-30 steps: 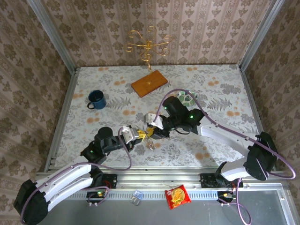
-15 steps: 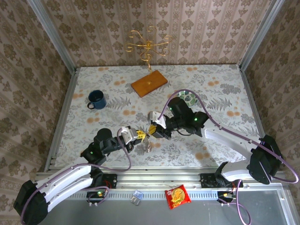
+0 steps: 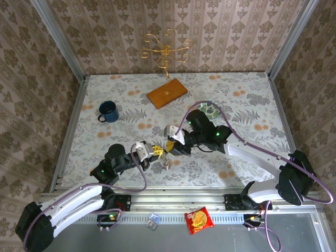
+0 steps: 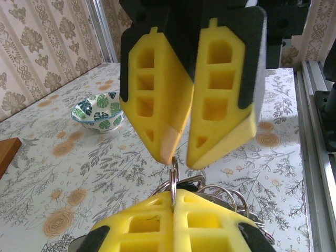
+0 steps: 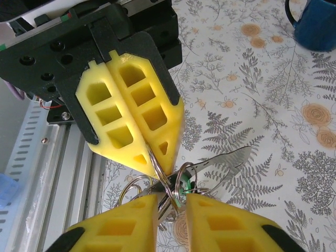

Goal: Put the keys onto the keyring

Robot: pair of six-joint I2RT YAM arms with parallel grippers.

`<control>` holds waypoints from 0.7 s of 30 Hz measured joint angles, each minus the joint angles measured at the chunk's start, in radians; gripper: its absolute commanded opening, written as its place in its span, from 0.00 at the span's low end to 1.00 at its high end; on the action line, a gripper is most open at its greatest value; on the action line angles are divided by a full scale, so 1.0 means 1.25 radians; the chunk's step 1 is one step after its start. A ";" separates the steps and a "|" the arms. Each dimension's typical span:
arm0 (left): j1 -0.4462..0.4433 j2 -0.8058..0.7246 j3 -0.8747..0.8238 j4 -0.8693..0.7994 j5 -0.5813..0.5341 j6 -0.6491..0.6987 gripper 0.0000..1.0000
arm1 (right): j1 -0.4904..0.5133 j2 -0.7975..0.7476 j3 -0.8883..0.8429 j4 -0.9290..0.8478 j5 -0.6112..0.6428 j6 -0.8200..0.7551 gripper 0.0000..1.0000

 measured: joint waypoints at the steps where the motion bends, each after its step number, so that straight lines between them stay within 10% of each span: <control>1: 0.000 0.000 0.000 0.000 0.000 0.000 0.00 | 0.001 0.000 0.000 0.000 0.000 -0.003 0.11; 14: 0.000 0.000 -0.005 -0.002 -0.003 0.000 0.00 | 0.021 0.034 0.017 -0.031 0.038 -0.040 0.00; 21: 0.000 0.000 -0.008 0.003 -0.003 0.000 0.00 | 0.028 0.029 0.009 -0.022 0.048 -0.039 0.20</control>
